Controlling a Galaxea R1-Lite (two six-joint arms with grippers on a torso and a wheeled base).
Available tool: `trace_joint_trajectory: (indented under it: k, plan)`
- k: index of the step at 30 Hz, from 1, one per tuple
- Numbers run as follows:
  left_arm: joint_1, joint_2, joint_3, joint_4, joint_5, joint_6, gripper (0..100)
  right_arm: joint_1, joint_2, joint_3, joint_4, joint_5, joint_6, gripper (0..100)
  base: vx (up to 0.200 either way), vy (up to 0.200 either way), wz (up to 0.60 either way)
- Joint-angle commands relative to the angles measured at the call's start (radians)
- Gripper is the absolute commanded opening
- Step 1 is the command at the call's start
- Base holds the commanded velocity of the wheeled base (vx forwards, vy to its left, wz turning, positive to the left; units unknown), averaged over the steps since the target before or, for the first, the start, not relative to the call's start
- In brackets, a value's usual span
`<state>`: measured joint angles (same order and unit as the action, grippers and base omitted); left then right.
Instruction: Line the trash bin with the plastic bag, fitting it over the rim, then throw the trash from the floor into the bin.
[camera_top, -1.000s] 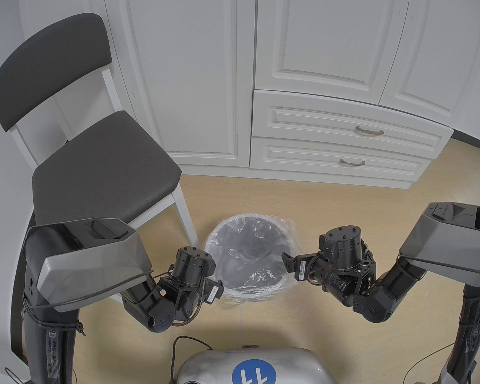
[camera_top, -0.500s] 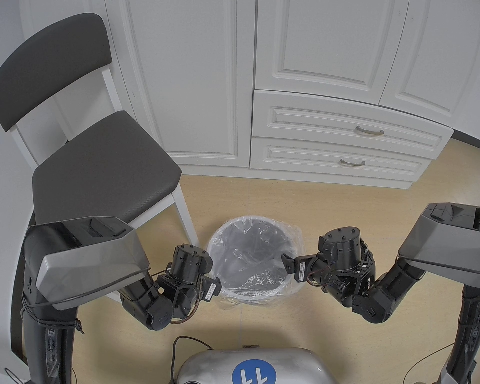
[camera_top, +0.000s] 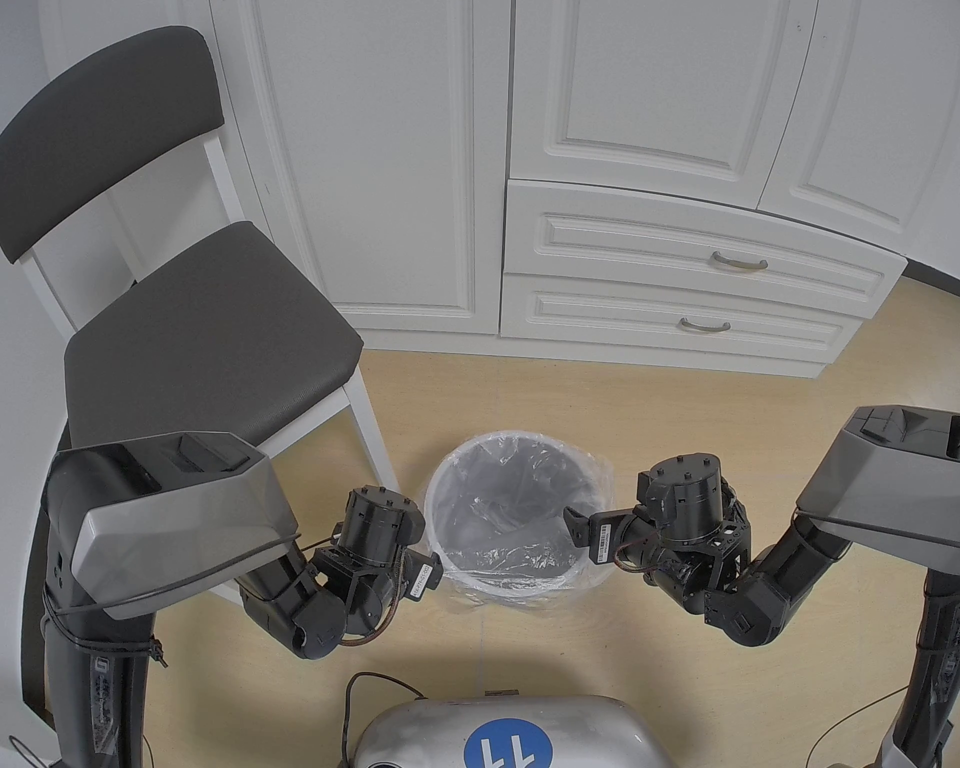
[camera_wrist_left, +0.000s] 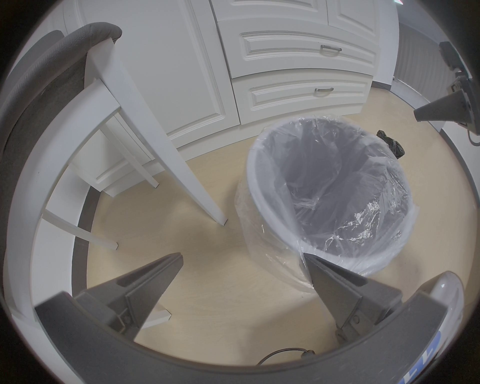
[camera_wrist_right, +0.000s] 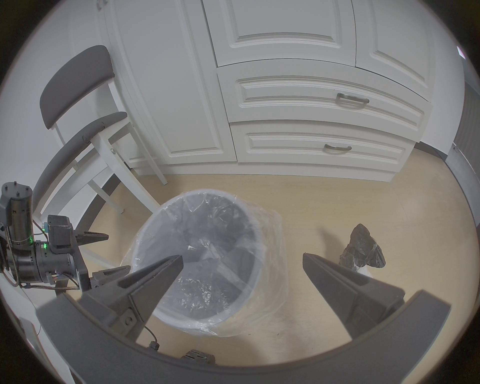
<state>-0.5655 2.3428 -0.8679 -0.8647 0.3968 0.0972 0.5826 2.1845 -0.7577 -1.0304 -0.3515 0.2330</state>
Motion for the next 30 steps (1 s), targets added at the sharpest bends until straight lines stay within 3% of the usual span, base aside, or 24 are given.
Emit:
trace_joint_trajectory:
  k: [1,16,30]
  plan:
    - [0.006,0.012,-0.01,0.0,-0.001,-0.001,100,0.0,0.001,0.0,0.0,0.0,0.0,100,0.0,0.0,0.0]
    - [0.085,0.128,-0.123,-0.008,-0.053,-0.025,100,0.0,0.005,0.001,0.0,0.0,0.0,100,0.0,0.0,0.0]
    - [0.099,0.139,-0.14,-0.036,-0.079,-0.057,100,0.01,0.012,-0.003,-0.002,0.0,0.005,100,0.0,0.0,0.0]
